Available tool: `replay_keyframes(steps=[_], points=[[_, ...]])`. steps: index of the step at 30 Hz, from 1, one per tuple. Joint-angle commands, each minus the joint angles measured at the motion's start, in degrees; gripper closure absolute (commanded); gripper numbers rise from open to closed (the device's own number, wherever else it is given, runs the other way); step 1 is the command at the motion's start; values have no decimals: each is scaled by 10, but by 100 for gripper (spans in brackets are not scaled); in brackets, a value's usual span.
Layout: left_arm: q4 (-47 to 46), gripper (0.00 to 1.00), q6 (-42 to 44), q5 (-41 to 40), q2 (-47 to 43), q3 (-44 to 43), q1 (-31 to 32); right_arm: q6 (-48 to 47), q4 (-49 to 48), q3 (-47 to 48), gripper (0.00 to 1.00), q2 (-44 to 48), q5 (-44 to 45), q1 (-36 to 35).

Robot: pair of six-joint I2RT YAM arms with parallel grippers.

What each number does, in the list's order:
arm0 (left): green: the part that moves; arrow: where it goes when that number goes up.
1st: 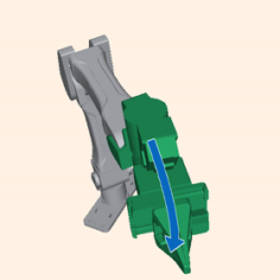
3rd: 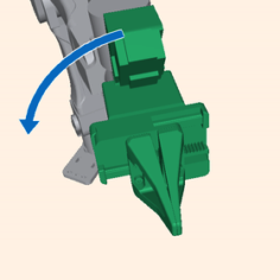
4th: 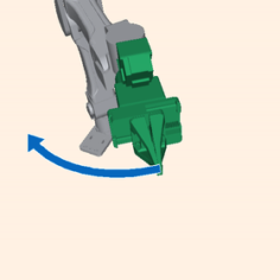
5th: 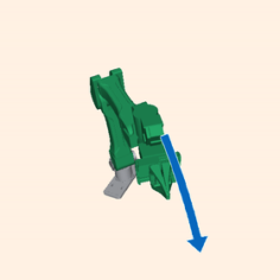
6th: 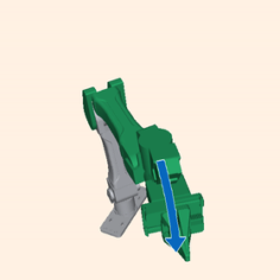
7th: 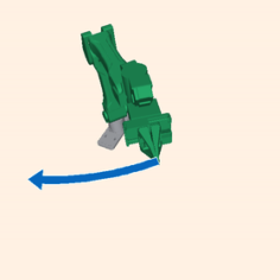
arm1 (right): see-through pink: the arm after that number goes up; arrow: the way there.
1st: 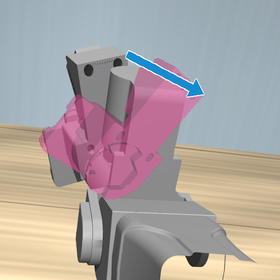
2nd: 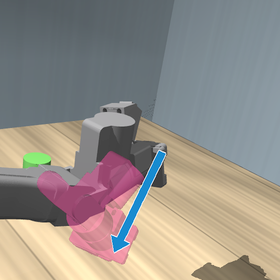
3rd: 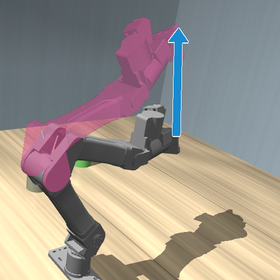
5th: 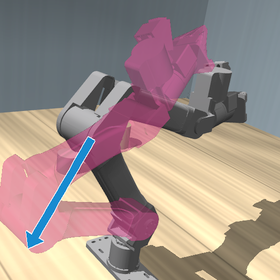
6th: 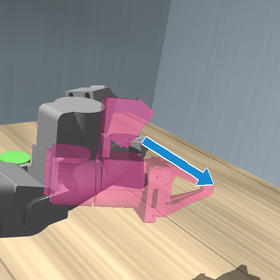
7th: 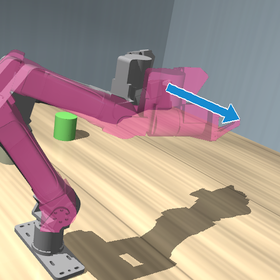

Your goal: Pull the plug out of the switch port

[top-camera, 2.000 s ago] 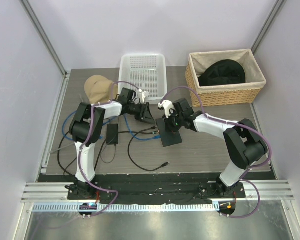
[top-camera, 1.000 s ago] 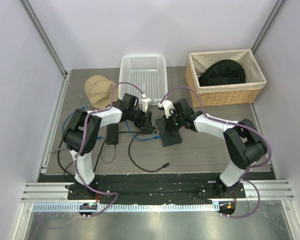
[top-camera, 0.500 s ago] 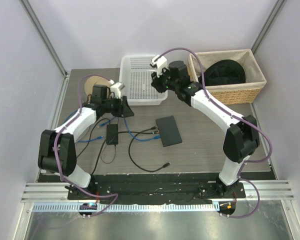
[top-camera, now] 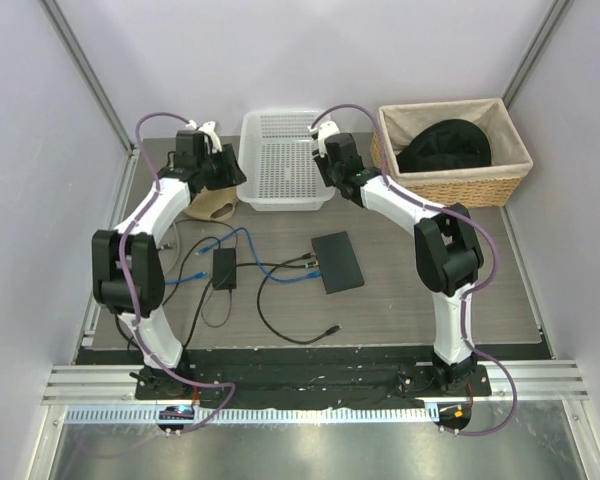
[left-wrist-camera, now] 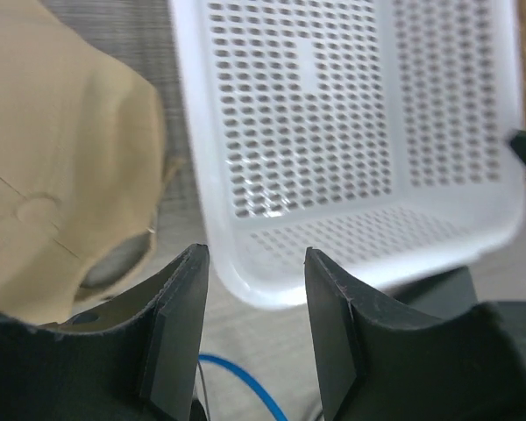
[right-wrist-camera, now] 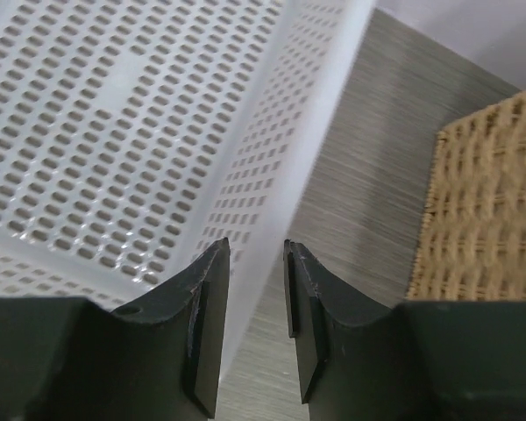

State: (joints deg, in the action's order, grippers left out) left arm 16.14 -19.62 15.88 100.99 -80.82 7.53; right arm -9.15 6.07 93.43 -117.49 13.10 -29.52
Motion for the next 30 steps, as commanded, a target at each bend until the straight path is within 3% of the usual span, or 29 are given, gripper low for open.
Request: replay_keyframes(steps=[1,3,8,14,19,22,24,26,30], points=[[5,48,-30,-39,45,-38,0,-25,-53,0,61,37,43,11],[8,47,-45,-24,70,-49,3,-21,-49,-3,61,37,31,19],[-7,48,-67,54,79,-32,20,-23,18,40,57,-7,-100,39],[-49,49,-108,103,-2,55,61,-30,18,93,56,-58,-175,39],[-73,48,-62,103,-67,145,117,-20,20,139,57,-103,-206,35],[-96,45,-49,100,-71,172,143,-47,9,163,57,-120,-171,32],[-96,44,-32,91,-42,154,157,-56,-23,189,57,-135,-96,33],[-81,44,-31,90,28,83,162,-43,-50,216,57,-133,-64,45],[-60,41,-47,103,124,-76,175,-10,-77,268,56,-94,-92,64]])
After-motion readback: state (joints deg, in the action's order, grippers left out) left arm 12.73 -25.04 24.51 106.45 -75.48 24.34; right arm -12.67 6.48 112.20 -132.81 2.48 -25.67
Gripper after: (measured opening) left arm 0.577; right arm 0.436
